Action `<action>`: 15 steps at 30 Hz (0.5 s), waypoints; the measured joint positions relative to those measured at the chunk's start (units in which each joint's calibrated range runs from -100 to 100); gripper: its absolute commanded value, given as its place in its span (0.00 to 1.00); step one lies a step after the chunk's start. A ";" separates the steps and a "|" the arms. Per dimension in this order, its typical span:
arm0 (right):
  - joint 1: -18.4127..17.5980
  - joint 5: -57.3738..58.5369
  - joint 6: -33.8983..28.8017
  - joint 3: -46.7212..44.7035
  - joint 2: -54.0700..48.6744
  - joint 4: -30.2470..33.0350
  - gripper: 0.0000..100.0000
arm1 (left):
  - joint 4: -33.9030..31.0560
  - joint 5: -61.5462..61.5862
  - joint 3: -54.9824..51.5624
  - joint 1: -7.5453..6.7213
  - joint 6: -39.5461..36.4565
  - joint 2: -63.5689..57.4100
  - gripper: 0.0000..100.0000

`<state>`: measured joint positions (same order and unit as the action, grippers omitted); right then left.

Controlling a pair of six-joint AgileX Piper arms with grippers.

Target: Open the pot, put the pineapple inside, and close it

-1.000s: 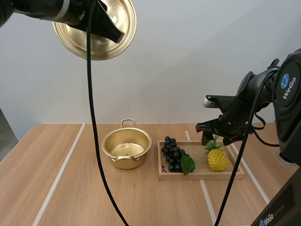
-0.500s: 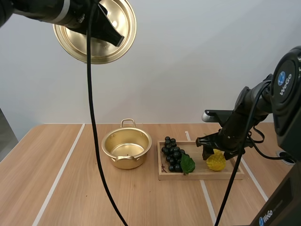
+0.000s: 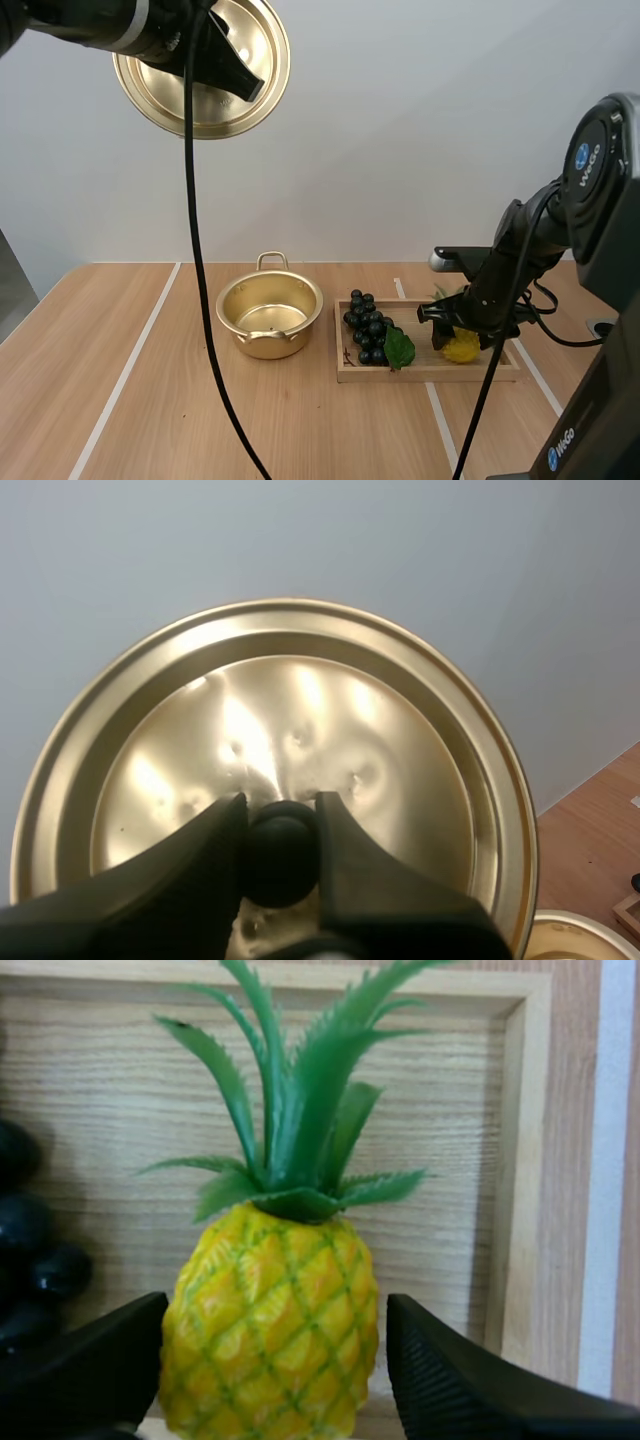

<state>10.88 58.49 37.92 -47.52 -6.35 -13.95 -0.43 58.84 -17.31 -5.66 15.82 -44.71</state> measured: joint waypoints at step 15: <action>0.00 -2.74 0.00 0.00 3.10 0.34 0.31 | 0.00 0.14 0.00 0.00 0.00 0.00 0.00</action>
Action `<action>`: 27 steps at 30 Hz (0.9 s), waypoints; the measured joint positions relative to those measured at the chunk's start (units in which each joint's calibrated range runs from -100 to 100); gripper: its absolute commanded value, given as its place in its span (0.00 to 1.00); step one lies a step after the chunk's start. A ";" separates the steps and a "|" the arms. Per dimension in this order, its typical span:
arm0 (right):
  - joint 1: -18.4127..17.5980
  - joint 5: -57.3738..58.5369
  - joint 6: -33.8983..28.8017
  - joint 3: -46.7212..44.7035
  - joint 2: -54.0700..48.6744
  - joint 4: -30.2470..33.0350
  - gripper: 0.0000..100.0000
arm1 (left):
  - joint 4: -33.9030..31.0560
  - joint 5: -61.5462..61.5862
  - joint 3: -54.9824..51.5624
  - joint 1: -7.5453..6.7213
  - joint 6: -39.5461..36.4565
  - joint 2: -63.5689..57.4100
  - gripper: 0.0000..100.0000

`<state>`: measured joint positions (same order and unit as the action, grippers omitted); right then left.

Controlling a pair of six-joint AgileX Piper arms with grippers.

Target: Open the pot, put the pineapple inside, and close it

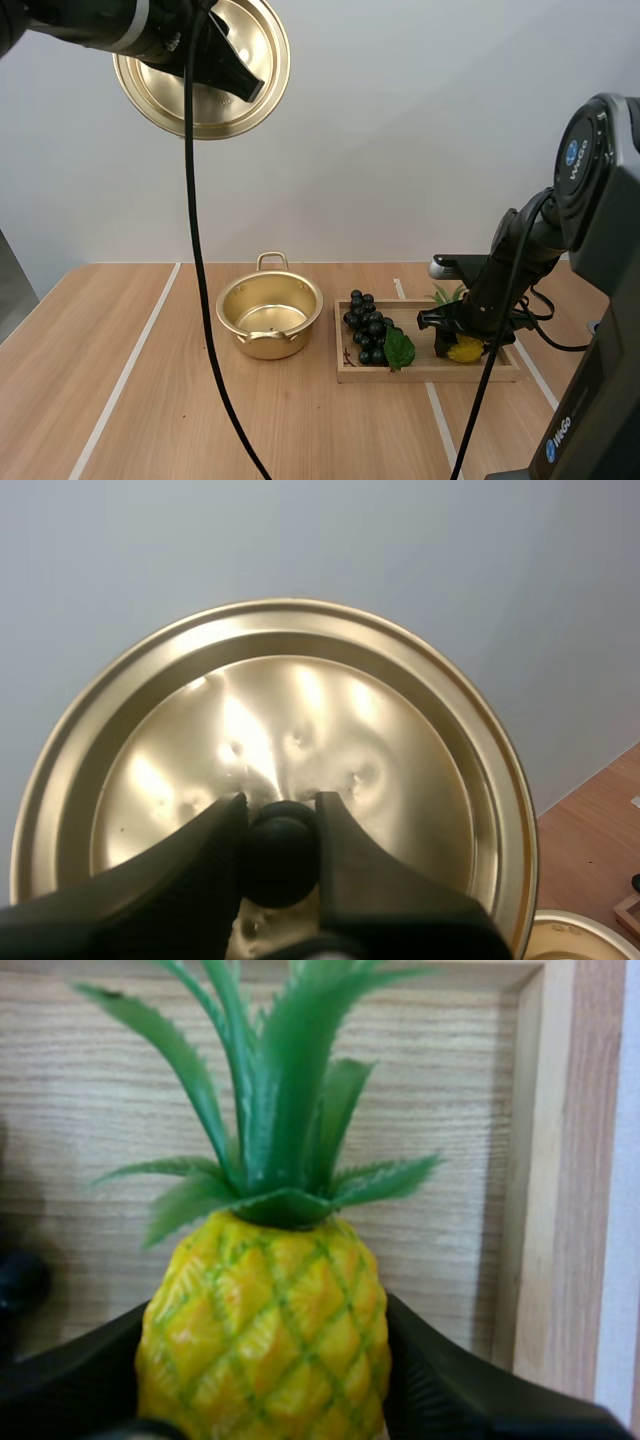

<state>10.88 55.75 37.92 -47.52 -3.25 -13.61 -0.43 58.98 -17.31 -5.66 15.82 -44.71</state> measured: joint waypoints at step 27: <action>0.00 16.46 0.00 25.62 -14.35 -1.90 0.00 | 0.00 -1.74 3.11 0.00 0.00 0.00 0.00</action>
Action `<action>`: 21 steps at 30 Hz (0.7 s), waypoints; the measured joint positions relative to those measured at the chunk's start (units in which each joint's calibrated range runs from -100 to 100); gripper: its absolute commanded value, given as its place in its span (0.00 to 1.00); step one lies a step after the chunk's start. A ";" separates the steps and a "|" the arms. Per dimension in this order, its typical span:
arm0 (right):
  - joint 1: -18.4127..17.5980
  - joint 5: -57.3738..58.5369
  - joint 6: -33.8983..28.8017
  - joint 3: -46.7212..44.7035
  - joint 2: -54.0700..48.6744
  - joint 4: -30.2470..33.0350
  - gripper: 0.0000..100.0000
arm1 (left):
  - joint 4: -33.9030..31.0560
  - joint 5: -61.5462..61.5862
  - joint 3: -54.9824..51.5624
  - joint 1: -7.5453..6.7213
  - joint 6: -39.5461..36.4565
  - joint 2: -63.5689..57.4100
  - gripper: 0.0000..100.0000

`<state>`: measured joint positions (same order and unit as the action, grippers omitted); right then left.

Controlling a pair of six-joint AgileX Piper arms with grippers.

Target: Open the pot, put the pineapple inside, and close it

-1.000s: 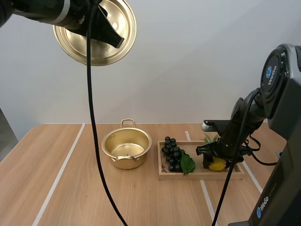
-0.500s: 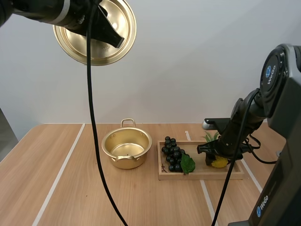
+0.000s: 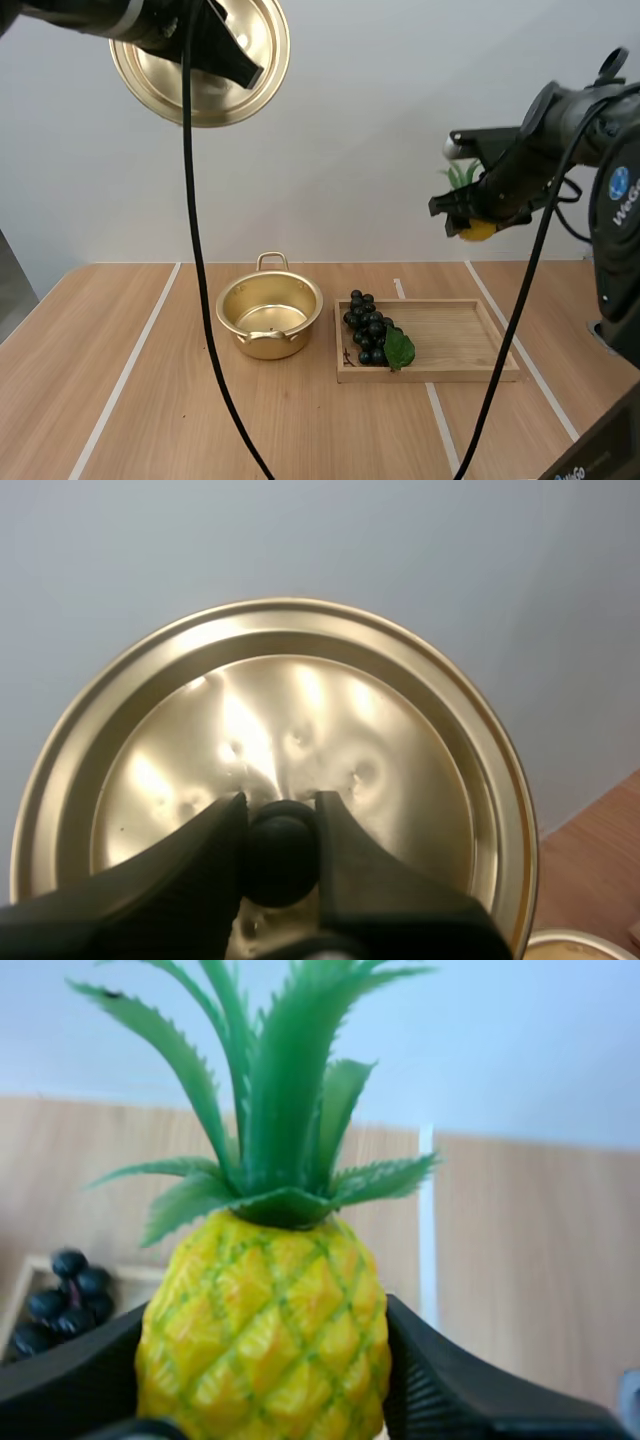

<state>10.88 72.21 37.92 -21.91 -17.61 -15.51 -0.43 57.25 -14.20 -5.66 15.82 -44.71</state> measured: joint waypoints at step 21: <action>-20.52 13.85 0.00 12.05 1.54 -0.11 0.00 | 15.19 -8.89 16.38 7.07 -1.05 4.87 0.00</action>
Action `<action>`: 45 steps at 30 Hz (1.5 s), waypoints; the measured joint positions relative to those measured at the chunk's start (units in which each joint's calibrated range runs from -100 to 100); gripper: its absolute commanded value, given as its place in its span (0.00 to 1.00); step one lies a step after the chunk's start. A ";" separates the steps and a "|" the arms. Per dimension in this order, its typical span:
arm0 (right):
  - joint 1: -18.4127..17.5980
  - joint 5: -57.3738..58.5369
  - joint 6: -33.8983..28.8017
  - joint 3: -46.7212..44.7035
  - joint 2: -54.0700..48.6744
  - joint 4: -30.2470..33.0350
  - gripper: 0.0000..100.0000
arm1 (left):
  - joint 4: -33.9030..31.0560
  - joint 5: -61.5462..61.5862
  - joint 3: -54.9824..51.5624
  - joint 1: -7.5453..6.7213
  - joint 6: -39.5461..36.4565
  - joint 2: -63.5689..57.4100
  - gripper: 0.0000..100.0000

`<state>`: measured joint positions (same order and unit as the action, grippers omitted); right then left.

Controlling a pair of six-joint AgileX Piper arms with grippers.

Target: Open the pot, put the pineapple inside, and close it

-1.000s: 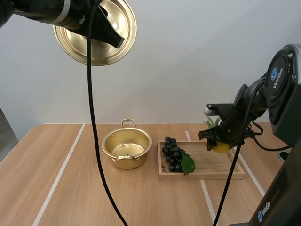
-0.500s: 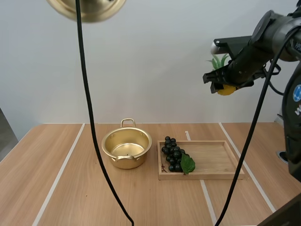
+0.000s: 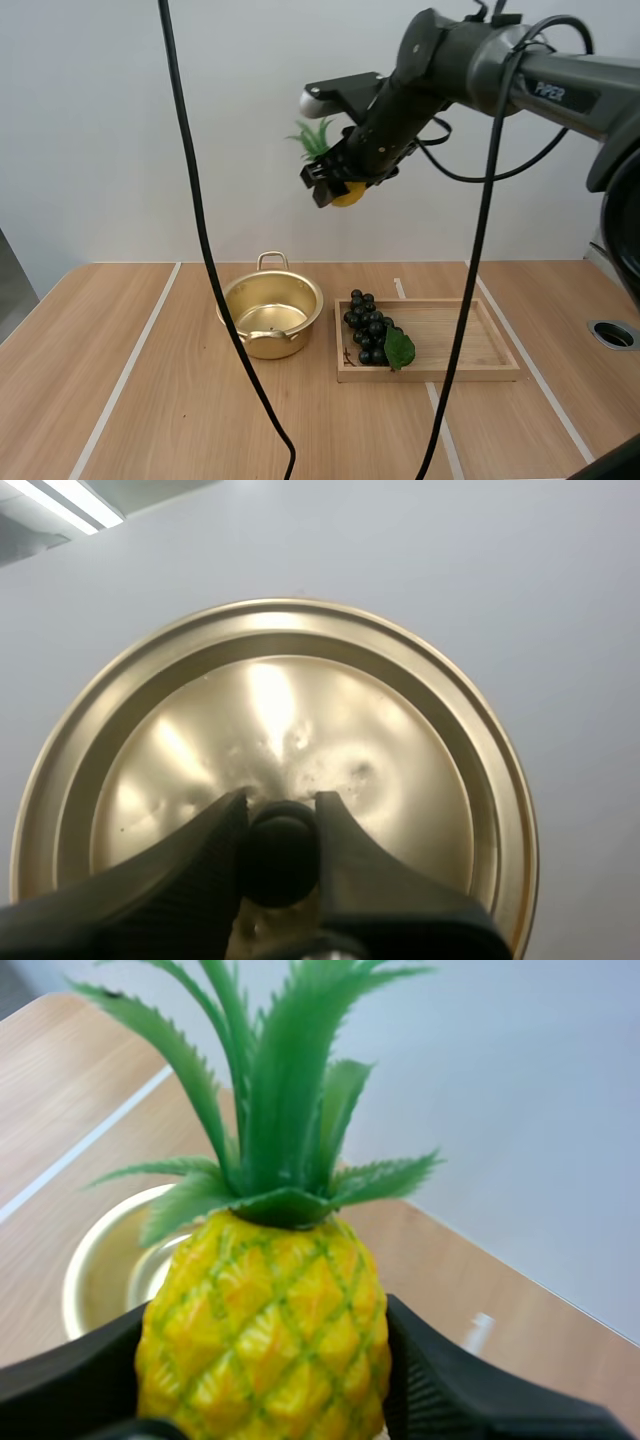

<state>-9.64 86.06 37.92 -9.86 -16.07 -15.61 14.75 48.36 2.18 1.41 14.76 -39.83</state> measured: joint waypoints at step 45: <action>-9.87 -5.12 0.95 0.04 29.68 4.46 0.00 | 3.43 18.53 0.00 4.08 2.00 0.14 0.00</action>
<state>-19.51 80.94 38.87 -9.82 13.61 -11.16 18.18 66.88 2.18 5.49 16.77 -39.69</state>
